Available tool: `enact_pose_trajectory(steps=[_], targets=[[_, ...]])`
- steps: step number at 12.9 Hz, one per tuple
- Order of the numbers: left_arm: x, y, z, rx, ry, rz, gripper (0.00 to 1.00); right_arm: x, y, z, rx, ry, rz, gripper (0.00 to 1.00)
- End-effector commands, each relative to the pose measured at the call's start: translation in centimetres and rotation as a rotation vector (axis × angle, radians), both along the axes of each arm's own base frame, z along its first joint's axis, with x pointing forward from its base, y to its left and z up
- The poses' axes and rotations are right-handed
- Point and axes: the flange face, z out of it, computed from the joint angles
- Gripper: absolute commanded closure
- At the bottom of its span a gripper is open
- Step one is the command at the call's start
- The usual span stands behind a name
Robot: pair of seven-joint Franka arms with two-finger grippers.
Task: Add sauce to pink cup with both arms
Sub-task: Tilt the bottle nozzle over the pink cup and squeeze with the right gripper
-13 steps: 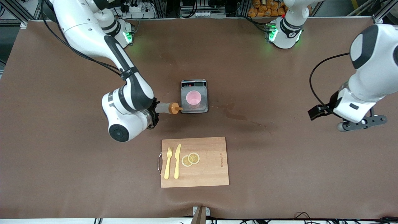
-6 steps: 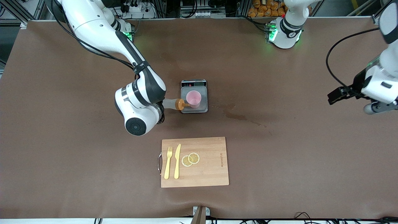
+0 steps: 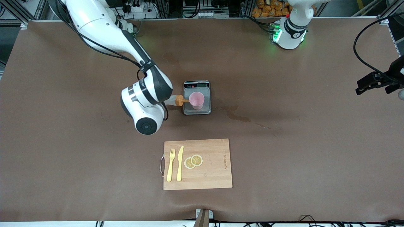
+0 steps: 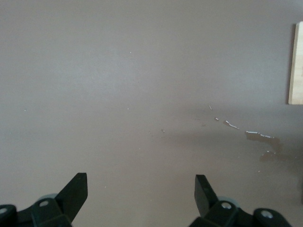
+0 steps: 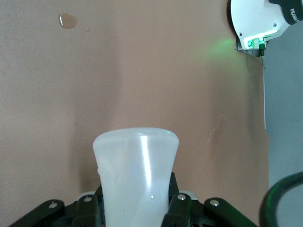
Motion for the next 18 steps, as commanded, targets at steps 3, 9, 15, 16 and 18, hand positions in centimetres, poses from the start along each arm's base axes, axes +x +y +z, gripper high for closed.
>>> enact_pose_trajectory(steps=[3,9,15,16,18], targets=[[-1.1,0.0,0.6,-0.025,0.004,-0.058,0.0,-1.3,1.6,0.5,-0.088,-0.017,0.01,0.53],[-1.5,-0.1,-0.1,-0.057,0.025,-0.053,0.0,-1.9,1.3,0.2,-0.156,0.001,0.019,0.53],[-2.5,-0.2,-0.2,-0.082,0.031,-0.048,0.0,-2.5,1.5,0.9,-0.224,0.024,0.043,0.58],[-2.6,0.3,-0.1,-0.081,0.03,-0.041,0.0,-2.4,1.7,1.1,-0.224,0.02,0.039,0.58],[-2.6,0.1,-0.1,-0.081,0.031,-0.044,0.0,-1.8,1.3,1.6,-0.225,0.018,0.019,0.58]])
